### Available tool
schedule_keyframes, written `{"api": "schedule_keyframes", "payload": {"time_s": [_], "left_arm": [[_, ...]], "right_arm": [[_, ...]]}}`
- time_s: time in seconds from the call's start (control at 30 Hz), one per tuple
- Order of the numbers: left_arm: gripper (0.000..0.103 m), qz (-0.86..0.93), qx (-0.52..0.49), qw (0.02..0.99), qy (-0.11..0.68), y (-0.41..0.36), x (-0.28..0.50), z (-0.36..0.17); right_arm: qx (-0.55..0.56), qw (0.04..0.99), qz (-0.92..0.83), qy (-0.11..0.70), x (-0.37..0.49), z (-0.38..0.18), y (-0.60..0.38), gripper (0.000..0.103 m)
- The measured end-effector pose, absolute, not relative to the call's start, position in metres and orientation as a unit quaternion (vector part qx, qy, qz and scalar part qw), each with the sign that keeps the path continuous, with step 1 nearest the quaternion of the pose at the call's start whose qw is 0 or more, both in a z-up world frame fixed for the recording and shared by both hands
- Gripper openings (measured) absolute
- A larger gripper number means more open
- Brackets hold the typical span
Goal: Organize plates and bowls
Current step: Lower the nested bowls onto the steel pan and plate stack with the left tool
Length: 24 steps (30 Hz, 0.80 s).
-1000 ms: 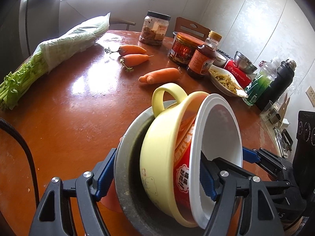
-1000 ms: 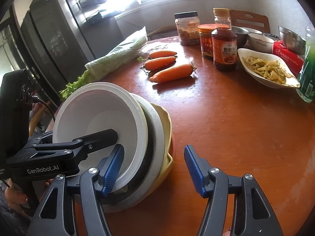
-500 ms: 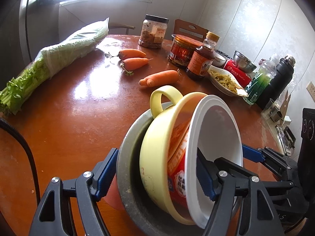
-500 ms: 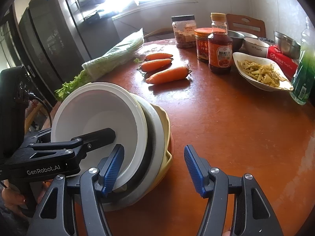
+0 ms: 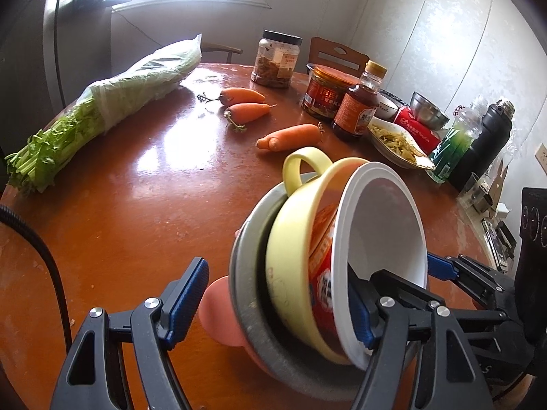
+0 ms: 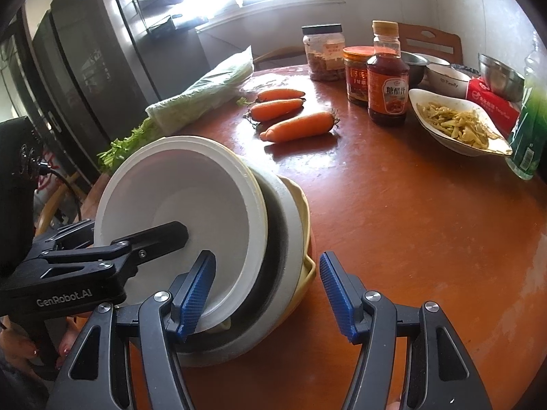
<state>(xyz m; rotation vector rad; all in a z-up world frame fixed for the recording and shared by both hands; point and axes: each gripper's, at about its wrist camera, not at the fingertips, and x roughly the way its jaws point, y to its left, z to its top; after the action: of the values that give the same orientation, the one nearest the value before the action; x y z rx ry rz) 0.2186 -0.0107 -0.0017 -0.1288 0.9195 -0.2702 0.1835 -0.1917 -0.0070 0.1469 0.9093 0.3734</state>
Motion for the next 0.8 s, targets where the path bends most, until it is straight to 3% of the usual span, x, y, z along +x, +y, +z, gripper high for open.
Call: {"api": "schedule_keyframes", "payload": {"time_s": [0.8], "left_arm": [[0.074, -0.122, -0.070, 0.895, 0.422, 0.000, 0.195, 0.016]], "right_arm": [[0.061, 0.892, 0.164, 0.416, 0.169, 0.012, -0.187, 0.065]]}}
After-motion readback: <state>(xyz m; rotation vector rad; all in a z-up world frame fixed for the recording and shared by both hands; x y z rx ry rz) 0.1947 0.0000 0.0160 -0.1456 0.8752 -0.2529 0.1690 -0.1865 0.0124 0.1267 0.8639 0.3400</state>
